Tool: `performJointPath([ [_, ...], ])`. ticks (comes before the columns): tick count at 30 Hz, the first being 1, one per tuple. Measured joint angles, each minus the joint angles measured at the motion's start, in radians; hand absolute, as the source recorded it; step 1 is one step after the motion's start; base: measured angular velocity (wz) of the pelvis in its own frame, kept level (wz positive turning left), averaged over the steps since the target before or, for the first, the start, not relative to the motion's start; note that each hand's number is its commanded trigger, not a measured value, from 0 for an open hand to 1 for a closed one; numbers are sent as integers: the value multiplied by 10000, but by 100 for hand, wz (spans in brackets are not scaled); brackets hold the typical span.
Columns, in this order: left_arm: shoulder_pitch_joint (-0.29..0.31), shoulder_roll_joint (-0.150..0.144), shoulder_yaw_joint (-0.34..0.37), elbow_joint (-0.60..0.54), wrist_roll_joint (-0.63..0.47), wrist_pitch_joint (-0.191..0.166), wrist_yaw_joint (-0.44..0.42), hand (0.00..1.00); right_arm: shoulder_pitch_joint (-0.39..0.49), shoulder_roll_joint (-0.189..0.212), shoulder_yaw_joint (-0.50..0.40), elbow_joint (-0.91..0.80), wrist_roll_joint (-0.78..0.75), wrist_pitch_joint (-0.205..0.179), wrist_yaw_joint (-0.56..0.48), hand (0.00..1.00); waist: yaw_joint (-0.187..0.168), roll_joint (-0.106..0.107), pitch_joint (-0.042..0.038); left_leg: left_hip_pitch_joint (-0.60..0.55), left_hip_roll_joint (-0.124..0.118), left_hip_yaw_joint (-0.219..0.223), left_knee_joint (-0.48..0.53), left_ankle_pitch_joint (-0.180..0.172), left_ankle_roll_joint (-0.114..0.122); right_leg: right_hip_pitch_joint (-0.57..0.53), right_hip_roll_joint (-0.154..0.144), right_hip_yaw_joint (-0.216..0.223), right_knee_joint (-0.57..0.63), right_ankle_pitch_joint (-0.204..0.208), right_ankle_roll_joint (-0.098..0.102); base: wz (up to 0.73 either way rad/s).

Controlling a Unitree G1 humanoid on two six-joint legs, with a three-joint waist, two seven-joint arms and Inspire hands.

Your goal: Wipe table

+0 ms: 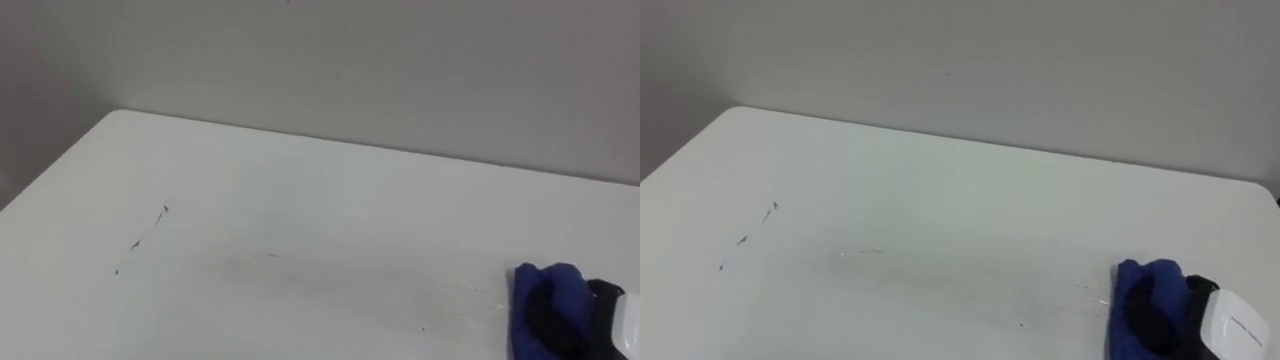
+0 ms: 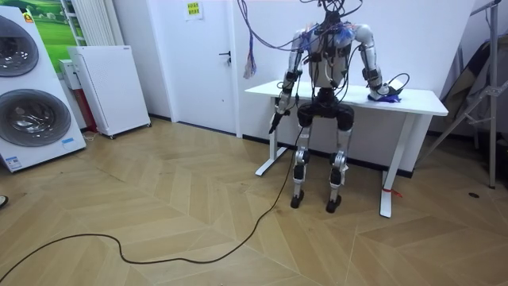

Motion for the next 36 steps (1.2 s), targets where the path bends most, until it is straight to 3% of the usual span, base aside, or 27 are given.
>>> performJointPath([
  [2, -289, -36, -61, 228, -23, -2, 1, 0, -365, 101, 97, -387, -32, 503, 249, 100, 385, 189, 96, -112, 105, 537, 229, -175, 36, -710, -180, -576, 1030, -39, -48, -95],
  [3, -588, -18, -101, 471, -188, -8, 7, 0, -652, 214, 331, -626, -66, 860, 382, 100, 472, 250, 151, -229, 133, 765, 397, -290, 59, -1139, -368, -1093, 1635, 25, -150, -77],
  [4, -910, 32, -117, 691, -260, -24, 8, 0, -907, 243, 514, -757, -337, 1122, 524, 100, 542, 226, 203, -299, 190, 959, 518, -363, 95, -1516, -591, -1307, 2205, 108, -195, -63],
  [6, -1202, 122, -130, 978, -283, -269, 74, 0, -930, 348, 694, -1069, -725, 1481, 732, 100, 615, 223, 229, -389, 337, 1052, 714, -438, 102, -1929, -774, -1300, 2970, 225, -172, -16],
  [9, -1444, 333, -341, 1098, -465, -645, 174, 0, -1149, 763, 945, -1544, -790, 1862, 1104, 100, 917, 307, 244, -668, 788, 1052, 1140, -675, -125, -2404, -1393, -856, 3429, -15, -37, -7],
  [10, -1486, 401, -423, 1087, -737, -685, 173, 0, -1333, 950, 1185, -1630, -810, 1913, 1121, 100, 1043, 374, 317, -796, 1077, 858, 1274, -741, -285, -2428, -1472, -424, 3121, -12, 52, 0],
  [11, -1510, 457, -476, 1102, -775, -695, 146, 0, -1506, 1052, 1470, -1729, -857, 1895, 1152, 100, 1074, 371, 338, -943, 1203, 364, 1286, -723, -415, -2284, -1624, -63, 2449, 64, 173, 10],
  [12, -1521, 449, -475, 1104, -770, -709, 143, 0, -1596, 1056, 1584, -1780, -862, 1877, 1174, 100, 1109, 369, 344, -1021, 1220, 71, 1275, -717, -475, -2165, -1722, 77, 2003, 168, 310, 21],
  [14, -1566, 412, -496, 1083, -770, -857, 86, 0, -1923, 1045, 1934, -1884, -855, 1461, 1365, 100, 992, 334, 378, -1271, 1280, -1206, 1118, -677, -812, -1326, -1947, 341, -164, 817, 591, 42],
  [15, -1603, 451, -495, 1054, -775, -869, 85, 0, -1955, 1043, 1976, -1975, -855, 1360, 1385, 100, 917, 304, 398, -1312, 1343, -1478, 1037, -645, -955, -1111, -1932, 334, -473, 1013, 691, 66],
  [16, -1710, 553, -493, 929, -786, -869, 87, 0, -1952, 1045, 2179, -2183, -869, 1129, 1430, 100, 881, 196, 420, -1446, 1530, -1739, 1040, -616, -1299, -896, -1830, 149, -421, 1474, 692, 41],
  [17, -1729, 554, -504, 793, -807, -881, 81, 0, -2146, 1007, 2391, -2290, -887, 900, 1544, 100, 992, 209, 457, -1561, 1762, -1741, 1059, -599, -1661, -955, -1634, -354, -230, 920, 1351, 20],
  [18, -1792, 460, -510, 720, -850, -894, 61, 0, -2352, 929, 2523, -2353, -908, 860, 1638, 100, 1057, 285, 538, -1612, 1908, -1727, 1061, -538, -1793, -1026, -1520, -511, -95, 615, 1360, 0],
  [19, -1892, 171, -519, 704, -964, -993, -83, 0, -2625, 775, 2675, -2345, -1050, 800, 1828, 100, 1089, 494, 597, -1676, 2226, -1648, 941, -313, -2071, -1251, -1310, -754, 318, 346, 1127, 22],
  [21, -1956, -112, -516, 710, -996, -1322, -209, 0, -2760, 627, 2598, -2323, -1428, 802, 2044, 100, 1090, 570, 527, -1822, 2337, -1230, 714, 227, -2267, -1686, -1379, -943, 1067, -124, 937, 44],
  [23, -1829, -72, -483, 538, -1001, -1508, -243, 0, -2734, 599, 2495, -2174, -1544, 816, 2175, 100, 1184, 411, 445, -1892, 2441, -984, 590, 660, -2347, -1955, -1394, -1010, 1542, -506, 771, 41],
  [24, -1592, 104, -487, 400, -987, -1501, -209, 0, -2625, 654, 2554, -2030, -1623, 807, 2333, 100, 1143, 109, 299, -2000, 2485, -694, 605, 1023, -2256, -1993, -1389, -1072, 1760, -783, 754, 56],
  [25, -1382, 212, -485, 401, -1005, -1449, -210, 0, -2357, 631, 2490, -2017, -1621, 805, 2486, 100, 1127, -70, 174, -2158, 2550, -376, 679, 1343, -2057, -1940, -1300, -1108, 1809, -960, 562, 66],
  [26, -1317, 218, -476, 402, -1018, -1409, -212, 0, -2224, 608, 2419, -2028, -1621, 804, 2528, 100, 1120, -132, 151, -2206, 2600, -250, 724, 1473, -1974, -1860, -1197, -1104, 1783, -1001, 489, 83],
  [27, -1240, 182, -478, 402, -1006, -1279, -214, 0, -2004, 608, 2250, -2032, -1630, 804, 2544, 100, 1035, -369, 142, -2362, 2608, -221, 783, 1750, -1831, -1768, -1026, -1036, 1776, -1084, 340, 81],
  [28, -1134, 37, -525, 416, -1014, -1160, -227, 0, -1801, 603, 2085, -2051, -1717, 804, 2603, 100, 958, -410, 171, -2377, 2602, -190, 791, 1830, -1808, -1653, -742, -788, 1723, -1141, 228, 86],
  [30, -1111, -207, -564, 555, -1094, -1067, -260, 0, -1679, 620, 1772, -2042, -1807, 791, 2653, 100, 927, -345, 177, -2387, 2565, 291, 816, 1824, -1810, -1633, -417, -332, 1715, -1183, 70, 48],
  [32, -1112, -306, -674, 559, -1213, -996, -308, 0, -1559, 627, 1547, -2015, -1843, 809, 2693, 100, 906, -199, 190, -2387, 2304, 726, 887, 1767, -1782, -1654, -275, 113, 1636, -1123, -20, 23],
  [33, -1112, -303, -796, 551, -1255, -959, -317, 0, -1559, 609, 1437, -2017, -1826, 846, 2658, 100, 887, -39, 205, -2325, 1908, 758, 908, 1513, -1709, -1638, -162, 512, 1483, -985, -45, 3],
  [34, -1100, -300, -795, 552, -1247, -891, -322, 0, -1595, 605, 1314, -2012, -1801, 867, 2653, 100, 912, 142, 212, -2147, 1466, 751, 866, 1263, -1469, -1632, -119, 902, 1269, -733, -39, -14],
  [35, -1074, -298, -786, 552, -1249, -848, -323, 0, -1624, 590, 1302, -1998, -1825, 889, 2661, 100, 942, 203, 217, -2046, 1316, 744, 772, 1188, -1365, -1638, -101, 1033, 1134, -616, -23, -53],
  [36, -1017, -284, -683, 560, -1257, -804, -322, 0, -1689, 570, 1311, -2039, -1870, 889, 2661, 100, 990, 467, 227, -1838, 1145, 722, 493, 1087, -1318, -1629, -95, 1197, 874, -308, 7, -78],
])
